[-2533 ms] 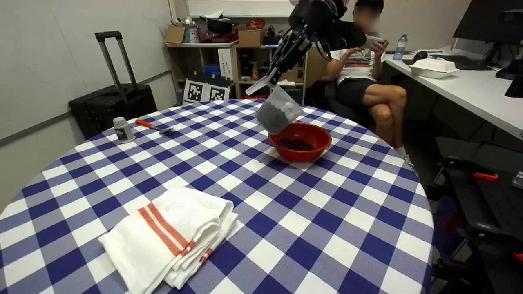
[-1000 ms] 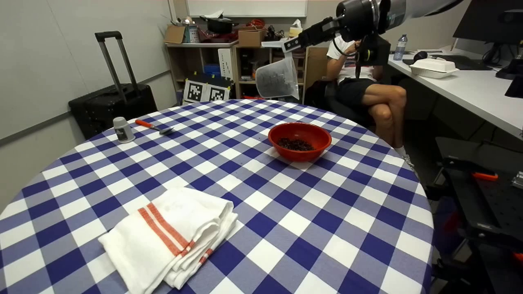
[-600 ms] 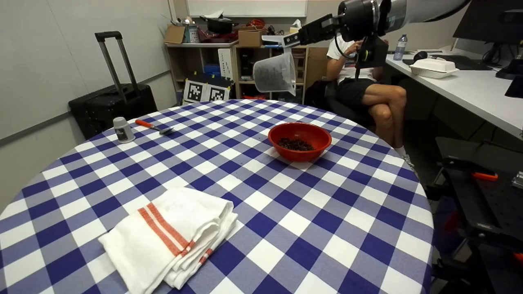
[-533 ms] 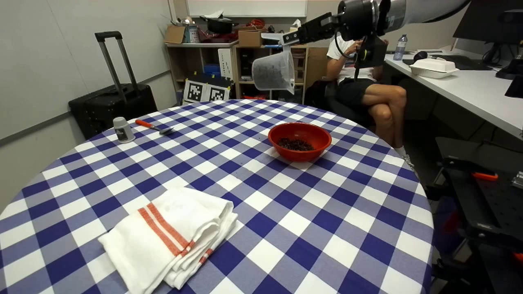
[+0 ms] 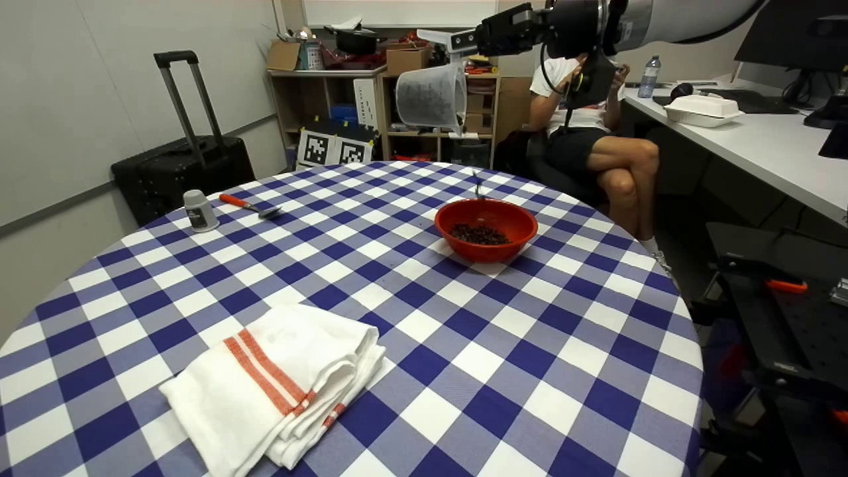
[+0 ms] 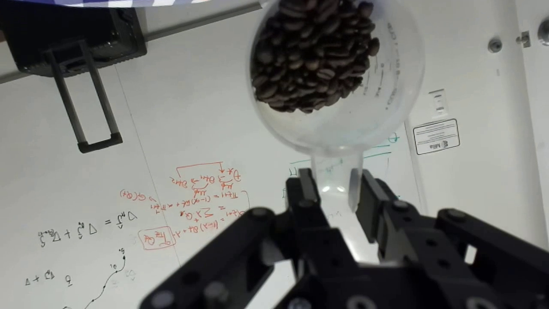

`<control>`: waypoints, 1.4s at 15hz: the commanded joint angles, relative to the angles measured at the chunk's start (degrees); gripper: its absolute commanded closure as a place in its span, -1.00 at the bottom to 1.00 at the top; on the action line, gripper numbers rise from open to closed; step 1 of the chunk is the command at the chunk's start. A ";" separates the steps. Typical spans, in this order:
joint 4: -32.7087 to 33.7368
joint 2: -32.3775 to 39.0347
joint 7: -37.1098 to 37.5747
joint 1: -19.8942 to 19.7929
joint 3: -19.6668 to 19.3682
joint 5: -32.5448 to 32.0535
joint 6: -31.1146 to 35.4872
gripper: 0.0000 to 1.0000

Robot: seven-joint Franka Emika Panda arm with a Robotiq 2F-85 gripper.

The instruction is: Pour some contents from the transparent jar into the bowl

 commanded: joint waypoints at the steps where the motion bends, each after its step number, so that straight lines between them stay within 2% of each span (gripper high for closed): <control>1: -1.31 -1.24 -1.93 0.38 -0.75 1.86 -2.37 0.87; 14: -1.52 -1.20 -2.19 0.33 -1.00 5.65 -5.04 0.87; 21: -1.87 -0.98 -2.36 0.51 -0.83 1.61 -3.01 0.87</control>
